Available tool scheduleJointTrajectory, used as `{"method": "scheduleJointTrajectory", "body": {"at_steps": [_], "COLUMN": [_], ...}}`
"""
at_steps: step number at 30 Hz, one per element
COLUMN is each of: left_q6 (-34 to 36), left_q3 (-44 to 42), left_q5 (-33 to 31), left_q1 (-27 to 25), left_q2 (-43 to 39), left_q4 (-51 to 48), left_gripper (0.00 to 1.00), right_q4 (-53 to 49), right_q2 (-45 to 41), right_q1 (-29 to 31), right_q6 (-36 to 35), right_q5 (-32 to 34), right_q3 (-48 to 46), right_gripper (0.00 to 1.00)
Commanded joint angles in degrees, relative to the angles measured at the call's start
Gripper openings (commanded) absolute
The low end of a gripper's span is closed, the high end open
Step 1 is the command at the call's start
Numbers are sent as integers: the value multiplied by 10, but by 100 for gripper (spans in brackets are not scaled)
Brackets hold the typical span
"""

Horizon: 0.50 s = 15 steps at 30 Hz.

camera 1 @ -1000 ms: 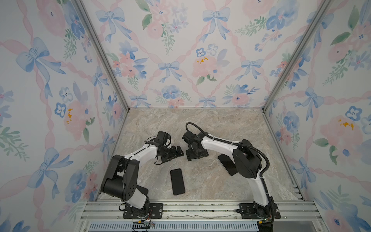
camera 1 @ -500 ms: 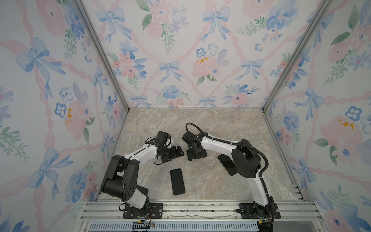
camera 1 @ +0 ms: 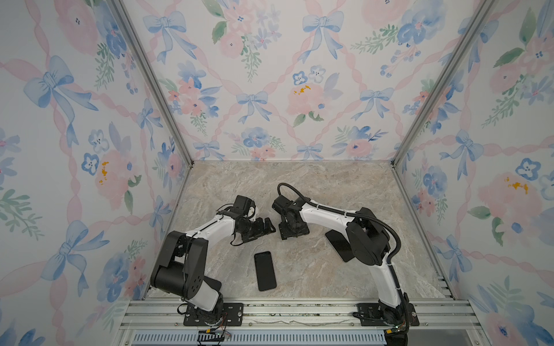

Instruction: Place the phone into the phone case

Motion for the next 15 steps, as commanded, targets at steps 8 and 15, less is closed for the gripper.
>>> {"method": "scheduleJointTrajectory", "body": {"at_steps": [8,15], "left_q6": [11,12], "left_q3": [27,53], "left_q5": [12,20], "left_q1": [-10,-10], "left_q2": [24,50], "left_q4": [-8,-9], "left_gripper": [98,98], "right_q4": [11,7], "right_q2": [-17,-4], "right_q1": [-34,-64], "right_q6": [10,-1], "right_q5": [29,35], "right_q3": [12,49], "right_gripper": [56,54]}}
